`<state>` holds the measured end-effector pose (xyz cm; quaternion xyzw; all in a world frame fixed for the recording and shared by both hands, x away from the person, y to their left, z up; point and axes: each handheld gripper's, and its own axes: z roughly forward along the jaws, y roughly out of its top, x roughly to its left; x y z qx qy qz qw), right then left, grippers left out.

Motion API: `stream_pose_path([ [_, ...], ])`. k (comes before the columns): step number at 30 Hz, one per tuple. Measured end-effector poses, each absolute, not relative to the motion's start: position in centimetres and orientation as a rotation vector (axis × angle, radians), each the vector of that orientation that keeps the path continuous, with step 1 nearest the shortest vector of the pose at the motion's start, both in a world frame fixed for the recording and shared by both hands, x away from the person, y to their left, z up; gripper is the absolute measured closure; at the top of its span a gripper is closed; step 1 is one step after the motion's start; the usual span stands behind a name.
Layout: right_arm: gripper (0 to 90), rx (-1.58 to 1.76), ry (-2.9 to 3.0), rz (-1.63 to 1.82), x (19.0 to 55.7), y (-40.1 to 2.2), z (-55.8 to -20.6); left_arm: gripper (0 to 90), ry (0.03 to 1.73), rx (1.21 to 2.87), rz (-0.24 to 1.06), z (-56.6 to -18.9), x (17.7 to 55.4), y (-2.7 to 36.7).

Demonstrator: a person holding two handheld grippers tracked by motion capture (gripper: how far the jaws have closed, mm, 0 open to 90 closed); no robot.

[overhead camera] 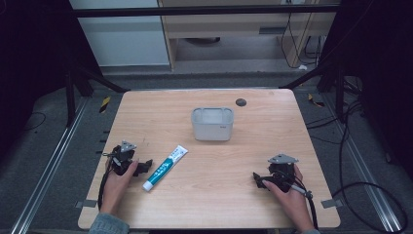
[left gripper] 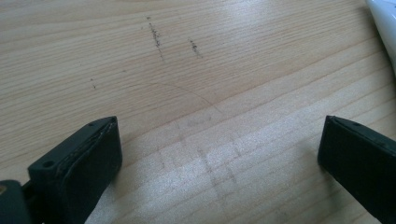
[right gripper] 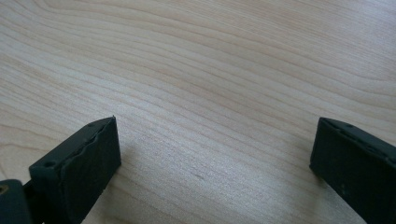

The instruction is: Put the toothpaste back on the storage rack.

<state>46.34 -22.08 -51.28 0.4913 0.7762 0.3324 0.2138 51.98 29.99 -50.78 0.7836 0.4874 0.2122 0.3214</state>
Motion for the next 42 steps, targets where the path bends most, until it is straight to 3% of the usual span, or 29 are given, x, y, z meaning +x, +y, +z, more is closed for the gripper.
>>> stream_pose_path([
  [7, 1.9, 1.364, 2.154, 0.923, 46.3, -22.1, -51.3, 2.0, 1.272, 2.058, 0.559, -50.7, 51.7, 30.2],
  [14, 1.9, 1.363, 2.154, 0.922, 46.3, -22.1, -51.3, 3.8, 1.301, 1.882, 0.613, -48.8, 50.2, 31.8],
  [23, 1.8, 1.363, 2.154, 0.922, 46.3, -22.1, -51.3, 5.3, 1.272, 1.973, 0.626, -46.9, 48.8, 31.4],
  [42, 0.8, 1.35, 2.168, 0.921, 46.6, -22.2, -51.3, 3.1, 1.02, 2.265, 0.579, -44.1, 49.0, 23.7],
])
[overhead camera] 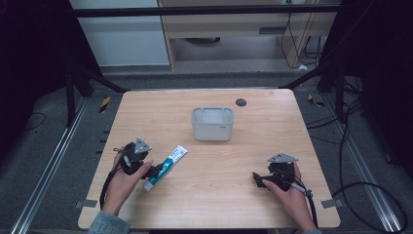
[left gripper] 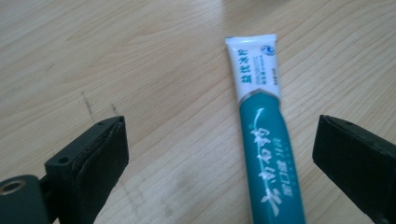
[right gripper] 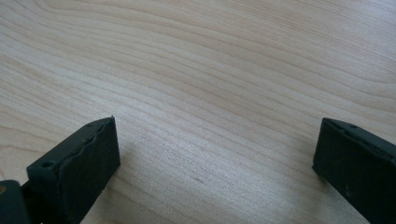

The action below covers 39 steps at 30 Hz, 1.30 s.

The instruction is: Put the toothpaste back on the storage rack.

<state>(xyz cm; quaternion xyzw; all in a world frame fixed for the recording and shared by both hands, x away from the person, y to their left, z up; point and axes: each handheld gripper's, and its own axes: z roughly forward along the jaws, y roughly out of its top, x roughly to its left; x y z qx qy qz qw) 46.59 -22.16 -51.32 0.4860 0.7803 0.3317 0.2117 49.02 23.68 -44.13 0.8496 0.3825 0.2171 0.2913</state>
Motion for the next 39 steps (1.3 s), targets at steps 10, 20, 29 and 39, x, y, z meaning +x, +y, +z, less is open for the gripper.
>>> stream_pose_path([
  [10, 0.8, 1.353, 2.171, 0.925, 46.5, -22.2, -51.3, 6.1, 1.012, 2.317, 0.543, -43.3, 49.9, 21.5],
  [20, 0.8, 1.35, 2.17, 0.925, 46.4, -22.2, -51.3, 4.1, 0.984, 2.44, 0.475, -43.8, 50.5, 20.0],
  [29, 0.8, 1.356, 2.168, 0.928, 46.4, -22.2, -51.3, 7.7, 0.981, 2.46, 0.434, -43.5, 51.2, 19.3],
  [39, 0.8, 1.35, 2.169, 0.926, 46.4, -22.2, -51.3, 8.3, 0.986, 2.514, 0.41, -43.1, 52.1, 18.6],
])
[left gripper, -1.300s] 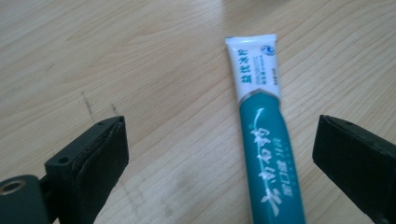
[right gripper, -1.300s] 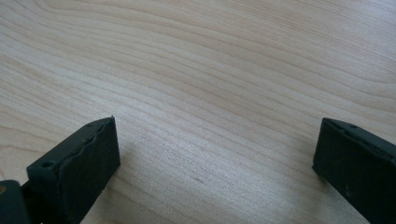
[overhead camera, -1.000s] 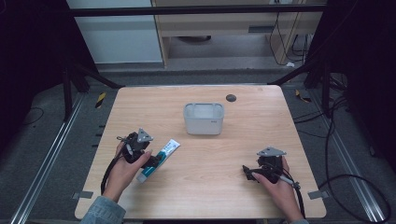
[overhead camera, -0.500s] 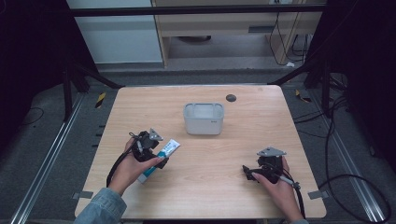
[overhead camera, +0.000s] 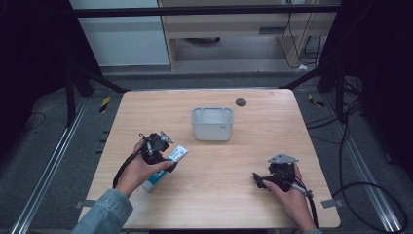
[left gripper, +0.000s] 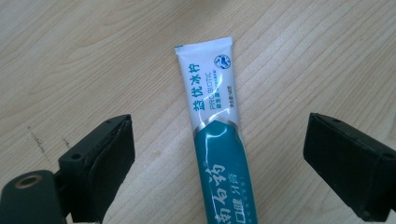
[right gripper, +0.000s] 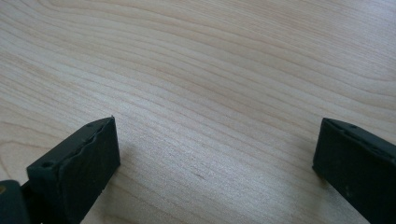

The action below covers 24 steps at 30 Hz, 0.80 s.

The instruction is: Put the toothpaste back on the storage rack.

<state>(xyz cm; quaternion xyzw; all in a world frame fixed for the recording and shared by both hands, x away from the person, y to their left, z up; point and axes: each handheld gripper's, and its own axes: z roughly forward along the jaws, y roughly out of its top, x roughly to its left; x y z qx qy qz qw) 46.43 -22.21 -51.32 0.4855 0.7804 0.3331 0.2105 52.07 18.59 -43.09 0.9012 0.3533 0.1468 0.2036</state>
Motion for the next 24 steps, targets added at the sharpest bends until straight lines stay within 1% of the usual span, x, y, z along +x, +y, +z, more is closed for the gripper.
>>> stream_pose_path([
  [1, 0.8, 1.35, 2.169, 0.925, 46.43, -22.2, -51.32, 6.0, 0.997, 2.521, 0.409, -43.24, 52.2, 18.52],
  [2, 0.8, 1.35, 2.169, 0.925, 46.43, -22.2, -51.32, 5.8, 0.997, 2.521, 0.409, -43.24, 52.2, 18.52],
  [10, 0.8, 1.349, 2.17, 0.925, 46.43, -22.21, -51.32, 7.2, 1.005, 2.547, 0.388, -43.78, 52.32, 18.35],
  [11, 0.7, 1.35, 2.169, 0.925, 46.43, -22.2, -51.32, 9.7, 1.004, 2.549, 0.382, -43.79, 52.32, 18.3],
  [14, 0.8, 1.355, 2.169, 0.927, 46.42, -22.19, -51.3, 11.5, 1.008, 2.553, 0.379, -43.77, 52.42, 18.1],
  [16, 0.8, 1.356, 2.168, 0.926, 46.42, -22.18, -51.3, 15.5, 1.006, 2.566, 0.372, -43.73, 52.56, 17.92],
  [18, 0.8, 1.357, 2.169, 0.926, 46.41, -22.18, -51.3, 17.3, 1.014, 2.574, 0.377, -43.71, 52.72, 17.82],
  [20, 0.8, 1.351, 2.17, 0.925, 46.43, -22.2, -51.32, 23.9, 1.012, 2.582, 0.372, -43.66, 52.89, 17.76],
  [24, 0.8, 1.351, 2.169, 0.925, 46.43, -22.2, -51.31, 34.4, 1.009, 2.59, 0.372, -43.42, 53.11, 17.6],
])
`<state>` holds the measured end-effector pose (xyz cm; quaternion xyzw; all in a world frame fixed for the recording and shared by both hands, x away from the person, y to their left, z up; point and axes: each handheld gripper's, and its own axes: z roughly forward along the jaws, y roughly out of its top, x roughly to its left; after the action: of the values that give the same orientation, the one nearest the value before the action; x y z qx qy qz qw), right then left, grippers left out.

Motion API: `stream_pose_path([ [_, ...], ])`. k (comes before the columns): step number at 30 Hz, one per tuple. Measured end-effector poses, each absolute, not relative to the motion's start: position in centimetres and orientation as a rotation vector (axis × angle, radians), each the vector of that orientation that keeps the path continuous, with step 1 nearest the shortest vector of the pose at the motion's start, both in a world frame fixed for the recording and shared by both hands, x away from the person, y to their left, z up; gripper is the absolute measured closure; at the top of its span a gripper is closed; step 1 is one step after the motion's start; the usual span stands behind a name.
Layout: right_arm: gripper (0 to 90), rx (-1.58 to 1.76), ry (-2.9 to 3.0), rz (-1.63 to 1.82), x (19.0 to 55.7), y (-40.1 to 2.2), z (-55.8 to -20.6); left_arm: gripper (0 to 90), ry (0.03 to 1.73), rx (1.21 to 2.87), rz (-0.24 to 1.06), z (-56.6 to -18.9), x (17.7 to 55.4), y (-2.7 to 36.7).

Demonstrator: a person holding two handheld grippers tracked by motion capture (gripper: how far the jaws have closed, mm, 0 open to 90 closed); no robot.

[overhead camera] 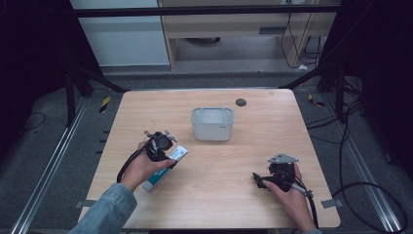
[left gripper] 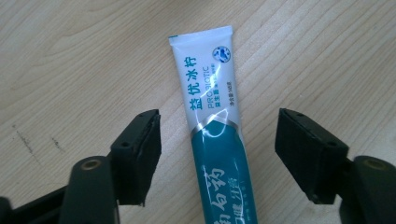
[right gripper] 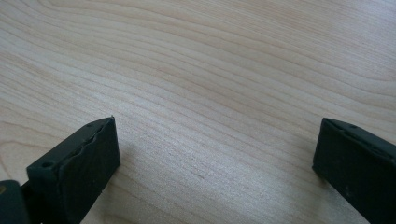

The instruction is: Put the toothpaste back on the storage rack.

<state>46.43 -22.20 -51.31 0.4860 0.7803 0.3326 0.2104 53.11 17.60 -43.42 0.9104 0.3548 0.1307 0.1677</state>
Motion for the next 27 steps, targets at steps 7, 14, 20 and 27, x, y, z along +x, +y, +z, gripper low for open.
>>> stream_pose_path([
  [7, 0.8, 1.351, 2.169, 0.926, 46.4, -22.2, -51.3, 44.3, 1.012, 2.6, 0.381, -43.2, 53.4, 17.2],
  [14, 0.8, 1.351, 2.169, 0.926, 46.4, -22.2, -51.3, 45.6, 1.029, 2.617, 0.39, -43.3, 53.8, 17.1],
  [20, 0.8, 1.349, 2.169, 0.926, 46.4, -22.2, -51.3, 45.5, 1.043, 2.637, 0.369, -43.9, 53.9, 16.9],
  [27, 0.8, 1.351, 2.169, 0.926, 46.4, -22.2, -51.3, 45.6, 1.078, 2.659, 0.345, -45.1, 54.4, 16.5],
])
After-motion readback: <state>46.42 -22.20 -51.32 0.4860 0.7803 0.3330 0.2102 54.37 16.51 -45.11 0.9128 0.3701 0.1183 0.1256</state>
